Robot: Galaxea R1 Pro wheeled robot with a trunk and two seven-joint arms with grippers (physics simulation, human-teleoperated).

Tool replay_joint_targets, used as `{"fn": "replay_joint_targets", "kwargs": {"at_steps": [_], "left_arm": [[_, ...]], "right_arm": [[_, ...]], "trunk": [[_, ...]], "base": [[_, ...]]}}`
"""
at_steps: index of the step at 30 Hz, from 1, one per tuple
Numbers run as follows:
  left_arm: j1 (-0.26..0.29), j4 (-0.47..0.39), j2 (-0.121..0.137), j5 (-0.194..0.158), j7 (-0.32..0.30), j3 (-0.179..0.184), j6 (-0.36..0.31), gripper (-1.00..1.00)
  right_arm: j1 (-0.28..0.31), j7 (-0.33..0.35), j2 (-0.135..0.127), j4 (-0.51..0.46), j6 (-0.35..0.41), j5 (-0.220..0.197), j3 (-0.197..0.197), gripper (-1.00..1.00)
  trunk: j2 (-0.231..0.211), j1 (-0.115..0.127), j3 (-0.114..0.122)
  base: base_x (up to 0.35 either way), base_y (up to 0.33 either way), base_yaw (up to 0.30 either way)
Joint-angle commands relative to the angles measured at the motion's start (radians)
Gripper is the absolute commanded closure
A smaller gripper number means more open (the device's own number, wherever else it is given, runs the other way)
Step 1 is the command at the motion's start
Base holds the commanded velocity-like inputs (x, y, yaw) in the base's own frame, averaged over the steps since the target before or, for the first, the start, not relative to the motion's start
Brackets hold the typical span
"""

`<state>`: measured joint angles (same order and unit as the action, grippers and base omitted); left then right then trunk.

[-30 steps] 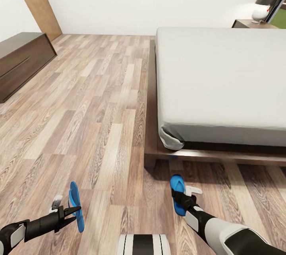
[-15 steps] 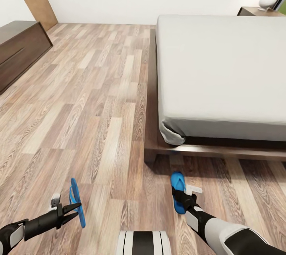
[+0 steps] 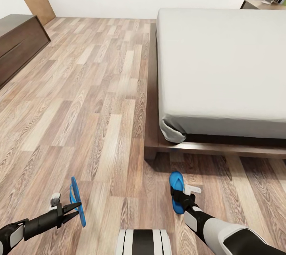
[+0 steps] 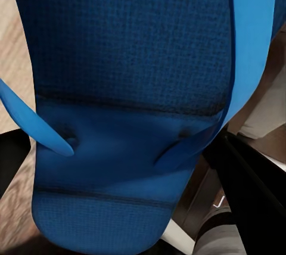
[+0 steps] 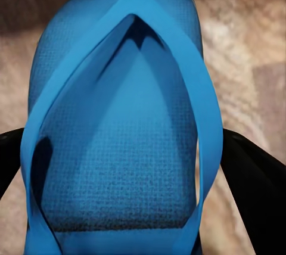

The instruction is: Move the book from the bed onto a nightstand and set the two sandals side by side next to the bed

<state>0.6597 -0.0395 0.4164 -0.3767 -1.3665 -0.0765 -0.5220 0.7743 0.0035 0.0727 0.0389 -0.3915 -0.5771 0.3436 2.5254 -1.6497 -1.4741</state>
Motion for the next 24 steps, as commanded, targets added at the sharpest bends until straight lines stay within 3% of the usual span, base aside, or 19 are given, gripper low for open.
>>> {"fn": "replay_joint_targets", "kwargs": {"at_steps": [1,19,24], "left_arm": [[0.0,0.0,0.0,0.007,-0.003,-0.008,-0.01,1.0],[0.0,0.001,-0.001,0.007,-0.003,-0.008,-0.009,1.0],[0.0,0.002,-0.001,0.007,-0.004,-0.008,-0.01,1.0]], "right_arm": [[0.001,0.001,0.001,0.004,-0.006,-0.009,0.008,1.0],[0.001,0.003,0.0,0.004,-0.008,-0.009,0.005,1.0],[0.001,0.002,0.0,0.005,-0.043,-0.016,0.003,1.0]], "trunk": [[0.0,0.0,-0.001],[0.0,0.0,-0.001],[0.0,0.0,-0.001]], "base": [[0.0,0.0,0.0],[0.037,-0.024,0.0],[0.037,-0.019,0.0]]}}
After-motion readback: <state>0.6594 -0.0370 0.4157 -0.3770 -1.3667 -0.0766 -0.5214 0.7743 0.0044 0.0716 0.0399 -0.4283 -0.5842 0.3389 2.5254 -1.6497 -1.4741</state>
